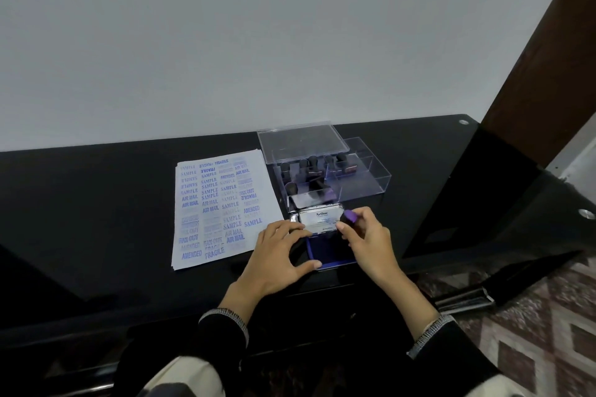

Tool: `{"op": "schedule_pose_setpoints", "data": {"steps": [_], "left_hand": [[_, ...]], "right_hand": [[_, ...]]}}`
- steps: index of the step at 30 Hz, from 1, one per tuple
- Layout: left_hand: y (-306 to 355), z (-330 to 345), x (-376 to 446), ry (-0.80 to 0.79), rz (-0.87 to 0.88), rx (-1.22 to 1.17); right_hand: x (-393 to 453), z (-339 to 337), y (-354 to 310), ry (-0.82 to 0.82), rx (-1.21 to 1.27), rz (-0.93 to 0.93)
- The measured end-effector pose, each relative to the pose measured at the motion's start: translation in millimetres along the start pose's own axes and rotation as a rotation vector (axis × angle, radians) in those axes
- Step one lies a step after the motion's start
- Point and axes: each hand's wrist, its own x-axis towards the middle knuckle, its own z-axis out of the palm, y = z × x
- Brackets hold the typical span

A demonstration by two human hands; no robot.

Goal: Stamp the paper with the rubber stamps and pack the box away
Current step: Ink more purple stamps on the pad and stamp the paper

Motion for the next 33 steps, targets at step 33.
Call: {"op": "schedule_pose_setpoints", "data": {"steps": [33], "left_hand": [[-89, -54, -44, 0.437, -0.757, 0.109]], "right_hand": [[-4, 16, 10, 0.027, -0.415, -0.294]]}}
